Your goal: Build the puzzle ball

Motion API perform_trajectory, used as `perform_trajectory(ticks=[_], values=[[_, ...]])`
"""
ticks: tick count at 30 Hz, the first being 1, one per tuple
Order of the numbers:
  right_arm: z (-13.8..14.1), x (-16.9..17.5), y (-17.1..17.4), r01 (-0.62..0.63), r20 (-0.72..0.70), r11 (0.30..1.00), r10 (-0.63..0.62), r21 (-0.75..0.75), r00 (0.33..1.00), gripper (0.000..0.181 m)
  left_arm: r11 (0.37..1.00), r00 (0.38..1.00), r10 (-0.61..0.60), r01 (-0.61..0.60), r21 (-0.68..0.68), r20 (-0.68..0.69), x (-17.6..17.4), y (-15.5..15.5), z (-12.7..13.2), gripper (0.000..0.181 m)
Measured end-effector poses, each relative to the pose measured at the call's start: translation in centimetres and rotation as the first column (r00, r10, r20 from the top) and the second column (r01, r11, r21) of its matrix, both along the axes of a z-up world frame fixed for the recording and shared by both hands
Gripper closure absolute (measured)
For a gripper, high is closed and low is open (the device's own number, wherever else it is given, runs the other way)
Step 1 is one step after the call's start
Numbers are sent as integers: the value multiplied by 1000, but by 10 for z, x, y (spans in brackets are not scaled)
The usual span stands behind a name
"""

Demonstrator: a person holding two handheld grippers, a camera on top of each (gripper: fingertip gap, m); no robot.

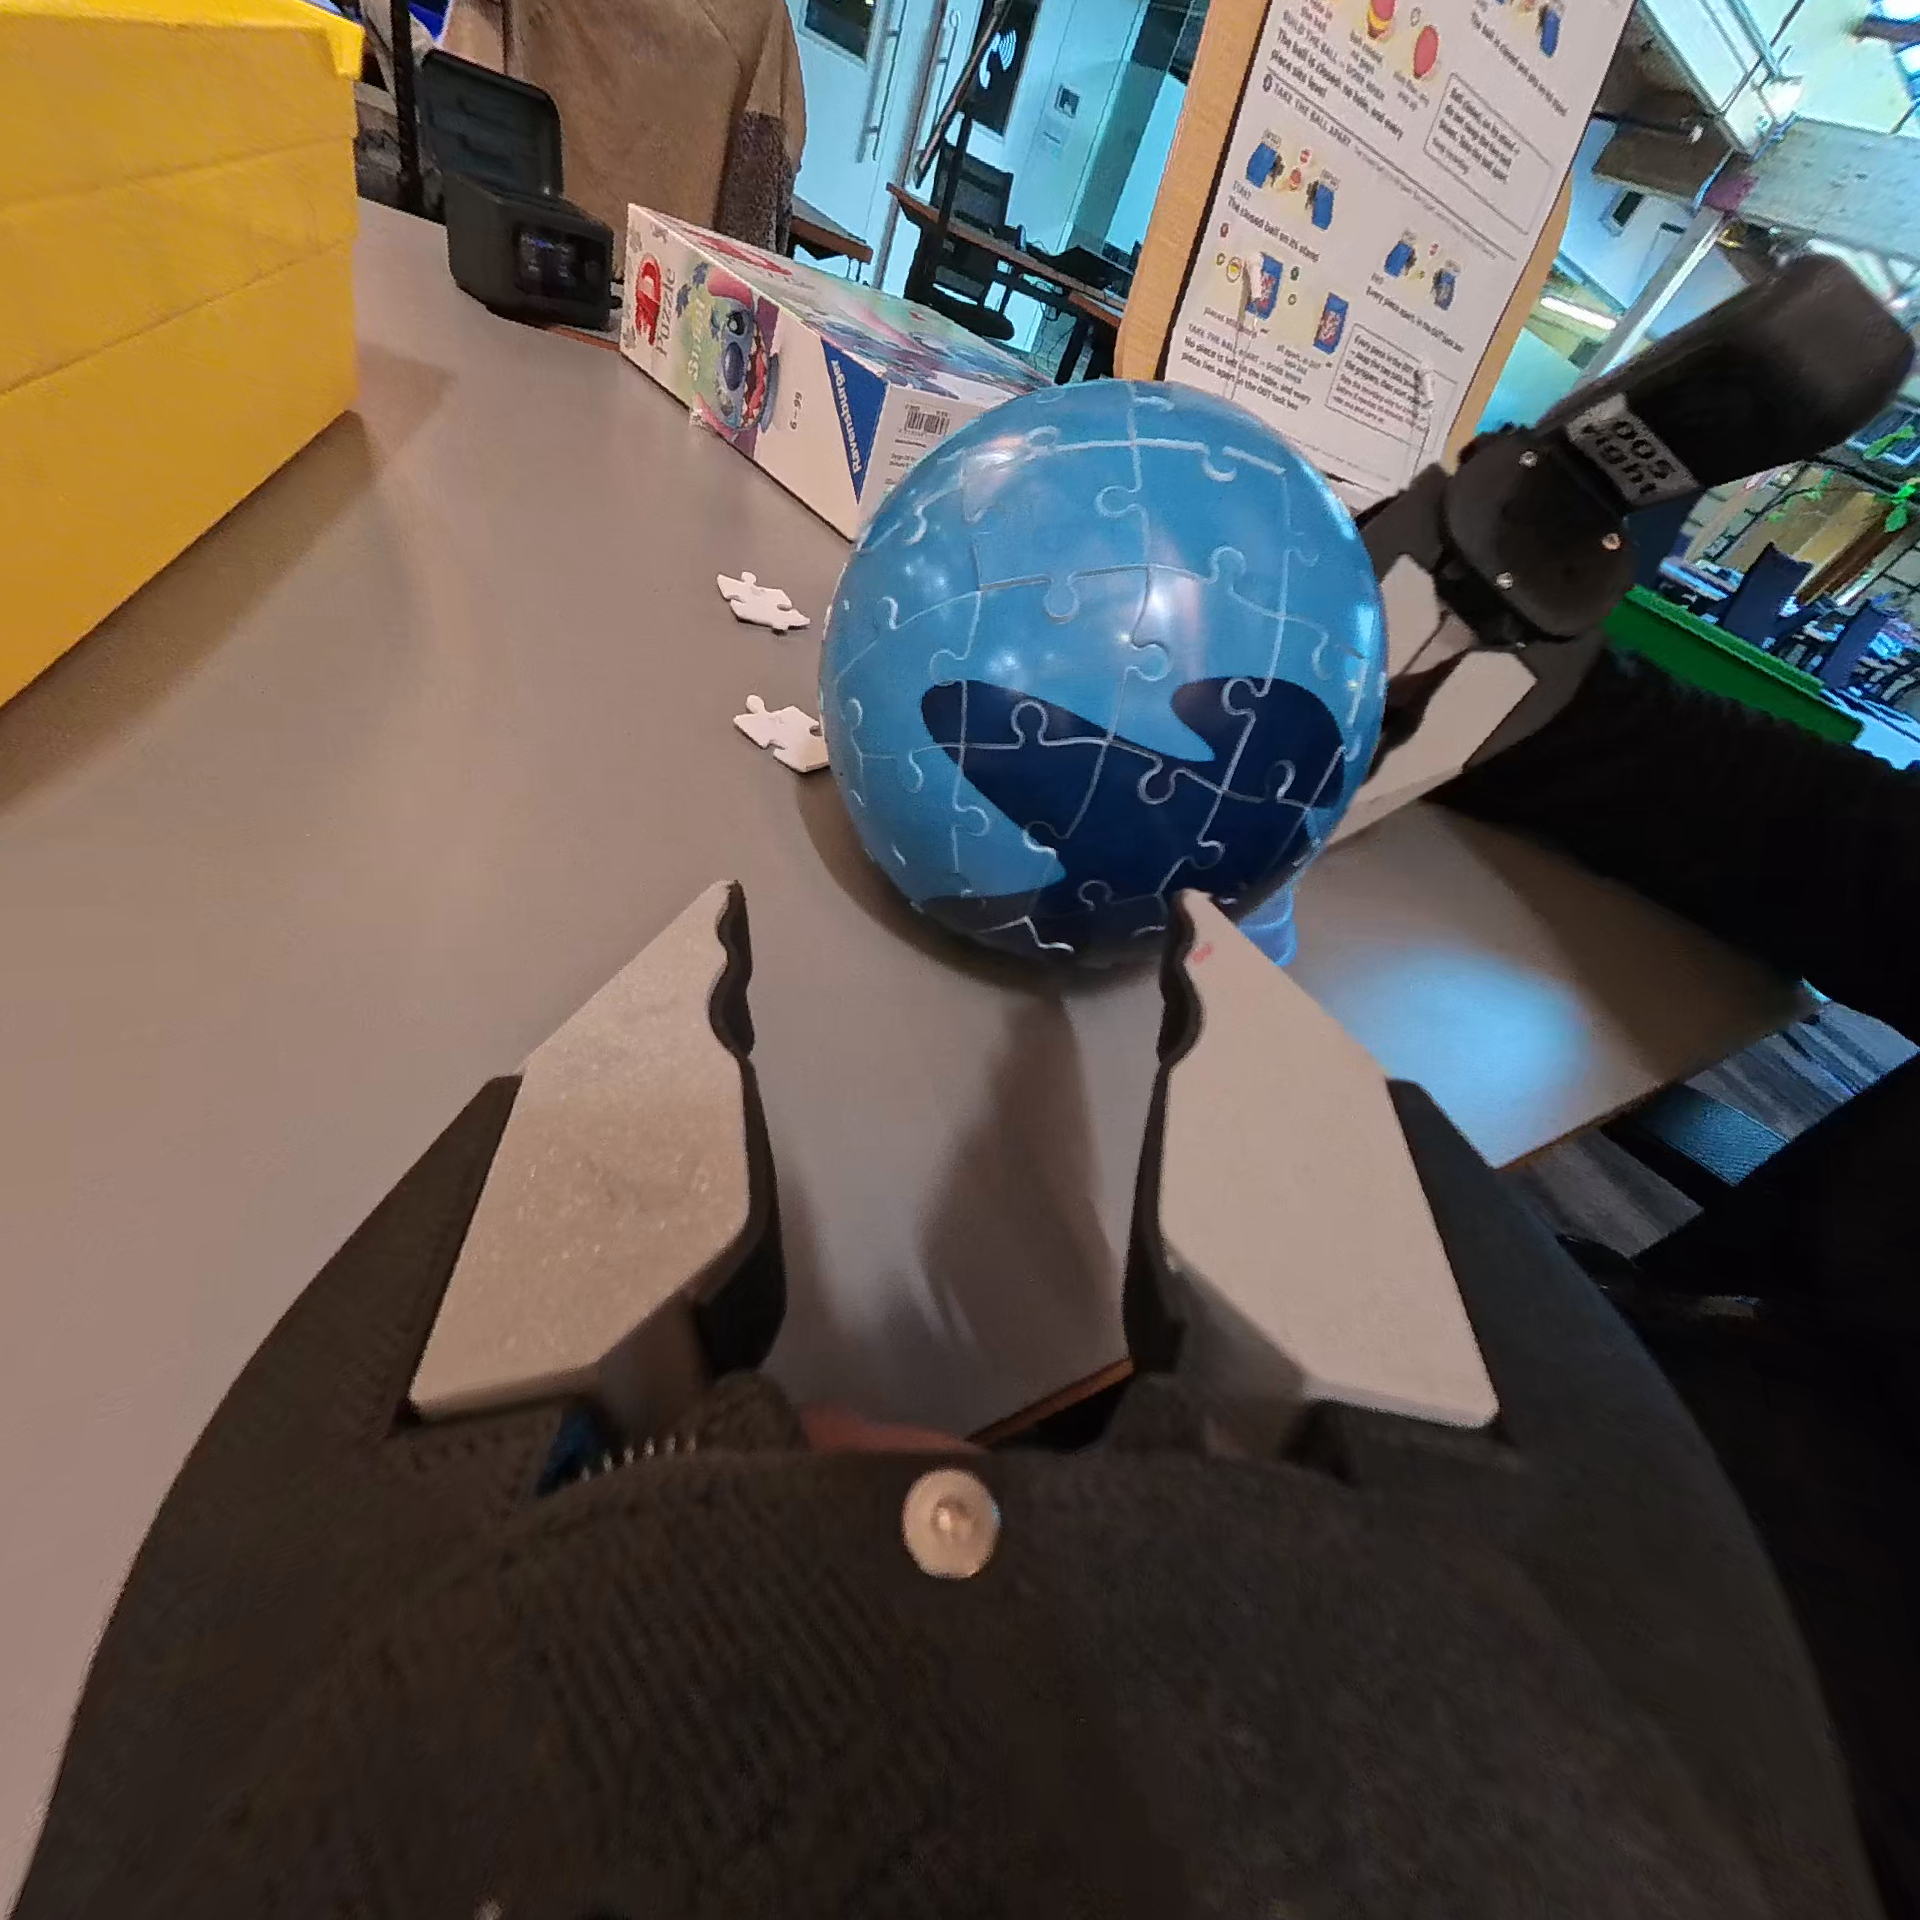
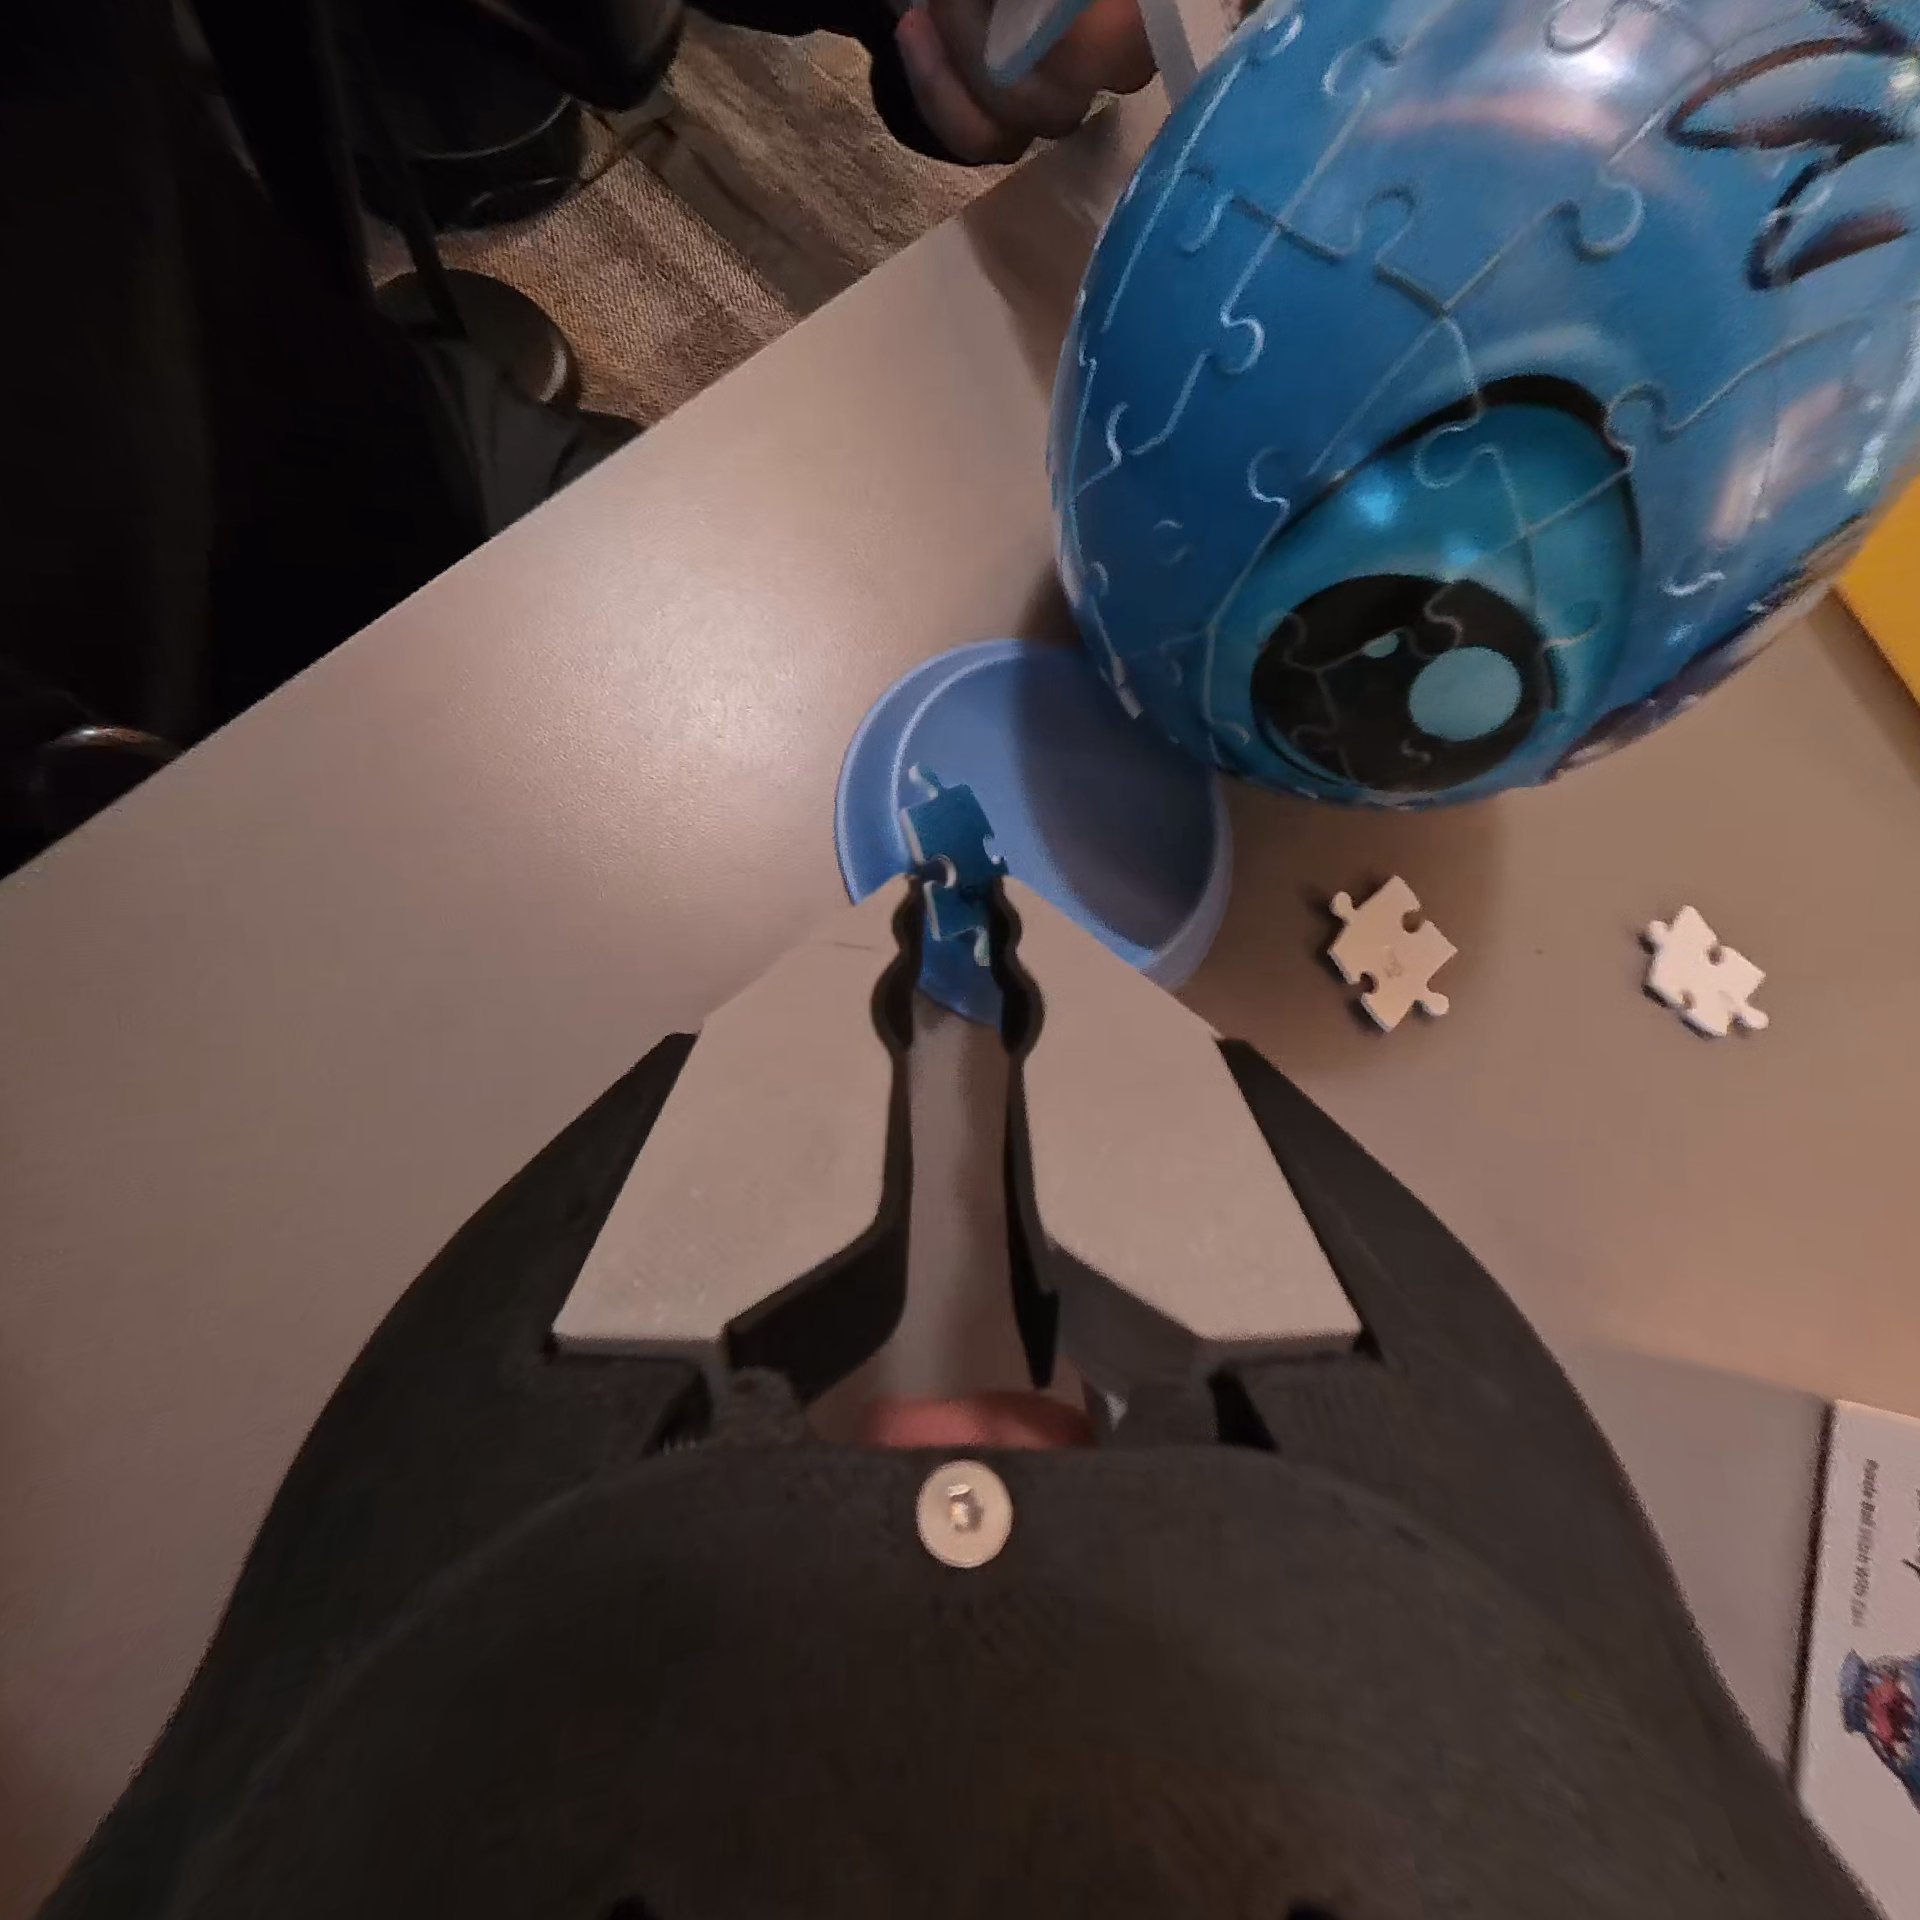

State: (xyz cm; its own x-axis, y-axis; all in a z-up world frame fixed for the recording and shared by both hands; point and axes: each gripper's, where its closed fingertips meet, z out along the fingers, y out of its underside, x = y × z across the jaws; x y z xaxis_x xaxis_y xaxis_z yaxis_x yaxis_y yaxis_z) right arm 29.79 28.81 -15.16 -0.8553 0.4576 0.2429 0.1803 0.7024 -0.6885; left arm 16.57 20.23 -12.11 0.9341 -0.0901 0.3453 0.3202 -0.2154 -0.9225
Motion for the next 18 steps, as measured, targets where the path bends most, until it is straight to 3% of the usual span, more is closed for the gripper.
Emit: perform_trajectory(ticks=[6, 9, 12, 15, 18], values=[[24, 6, 24, 109, -33, 992, -111, -66, 993, 181, 1000, 1000, 8, -9, 10, 17, -4, 2, 1, 106], [19, 18, 58, 251, 172, 957, -225, -148, 959, 181, 1000, 1000, -4, 4, 9, 1, -3, 1, 1, 105], [-1, 23, 103, 435, 364, 886, -356, -161, 861, 181, 1000, 999, -29, 30, 8, -31, 1, 0, 0, 105], [-12, 21, 120, 524, 465, 831, -395, -187, 792, 178, 997, 995, -73, 73, -2, -66, 6, -3, -2, 101], [-7, 17, 129, 549, 429, 821, -444, -157, 787, 162, 993, 985, -113, 114, 6, -129, 11, -9, 2, 98]])
